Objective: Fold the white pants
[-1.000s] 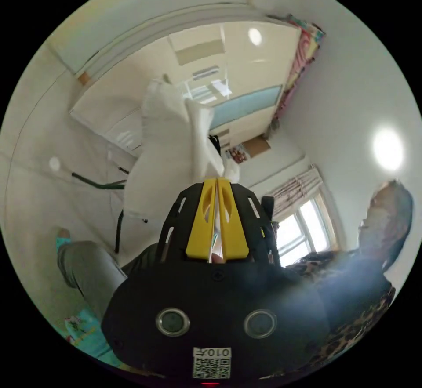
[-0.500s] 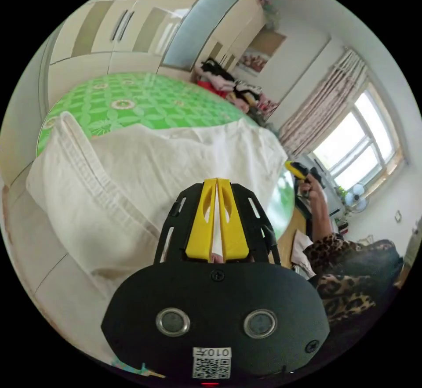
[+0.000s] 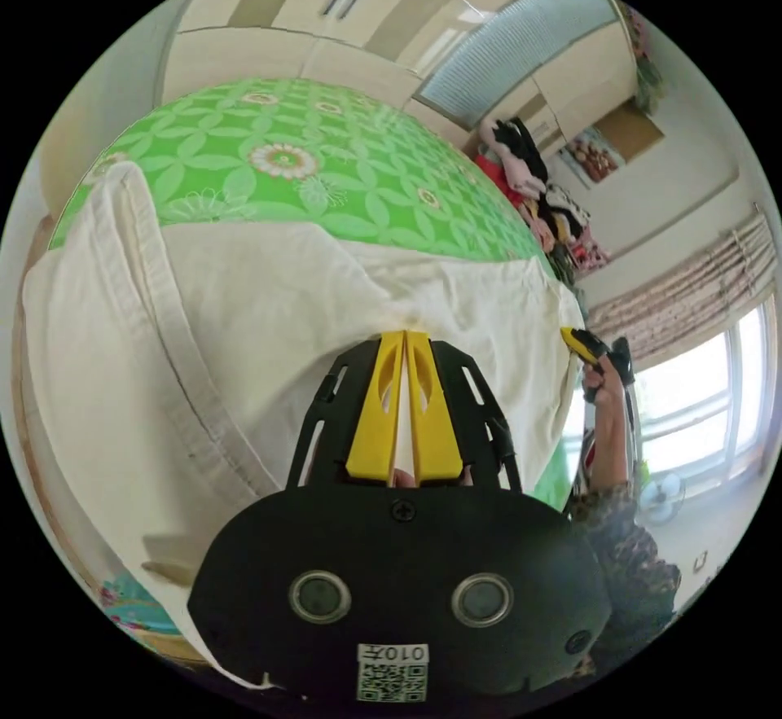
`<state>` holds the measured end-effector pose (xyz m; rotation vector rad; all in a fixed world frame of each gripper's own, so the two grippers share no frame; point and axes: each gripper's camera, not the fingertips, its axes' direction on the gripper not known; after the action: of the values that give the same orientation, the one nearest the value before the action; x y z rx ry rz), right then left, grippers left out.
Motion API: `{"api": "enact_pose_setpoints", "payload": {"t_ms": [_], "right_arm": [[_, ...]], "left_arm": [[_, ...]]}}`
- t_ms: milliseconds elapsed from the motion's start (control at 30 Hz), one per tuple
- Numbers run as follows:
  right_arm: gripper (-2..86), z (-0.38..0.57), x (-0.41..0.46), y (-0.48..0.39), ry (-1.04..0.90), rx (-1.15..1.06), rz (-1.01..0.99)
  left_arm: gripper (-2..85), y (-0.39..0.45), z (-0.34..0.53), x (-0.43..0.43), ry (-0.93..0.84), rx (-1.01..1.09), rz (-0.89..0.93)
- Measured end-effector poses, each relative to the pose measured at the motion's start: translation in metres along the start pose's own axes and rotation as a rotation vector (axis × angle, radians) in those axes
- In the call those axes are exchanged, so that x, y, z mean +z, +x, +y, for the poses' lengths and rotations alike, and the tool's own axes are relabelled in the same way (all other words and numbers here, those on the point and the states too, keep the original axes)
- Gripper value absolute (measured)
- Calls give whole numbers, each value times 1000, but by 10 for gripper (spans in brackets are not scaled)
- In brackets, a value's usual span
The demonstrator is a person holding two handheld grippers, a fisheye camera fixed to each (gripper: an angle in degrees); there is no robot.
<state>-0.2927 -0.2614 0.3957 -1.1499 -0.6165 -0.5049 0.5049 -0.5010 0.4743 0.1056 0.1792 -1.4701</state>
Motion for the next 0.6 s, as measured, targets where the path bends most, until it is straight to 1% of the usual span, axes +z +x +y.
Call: {"api": "enact_pose_setpoints", "payload": {"t_ms": [67, 167, 200, 233, 300, 367, 433, 533, 600], "right_arm": [[19, -29, 22, 8, -12, 1, -32], [23, -58, 43, 33, 30, 4, -64], [24, -58, 48, 48, 35, 48, -113], [25, -51, 48, 63, 52, 61, -188], [27, -29, 42, 88, 73, 67, -245], [30, 0, 29, 123, 141, 96, -308], [37, 35, 16, 167, 230, 122, -440], [71, 51, 25, 193, 188, 112, -499], [81, 52, 33, 194, 184, 105, -507]], "left_arm": [[-4, -3, -23, 15, 47, -94, 31], [-3, 7, -52, 33, 63, -125, 37], [-3, 11, -56, 35, 60, -123, 28], [-3, 19, -61, 37, 56, -107, -5], [-3, 27, -63, 36, 44, -61, -38], [-3, 19, -60, 29, 12, -26, 26], [-2, 14, -57, 23, -17, 8, 39], [-2, 12, -51, 16, -37, 23, 51], [-2, 16, -50, 14, -35, 50, 36]]}}
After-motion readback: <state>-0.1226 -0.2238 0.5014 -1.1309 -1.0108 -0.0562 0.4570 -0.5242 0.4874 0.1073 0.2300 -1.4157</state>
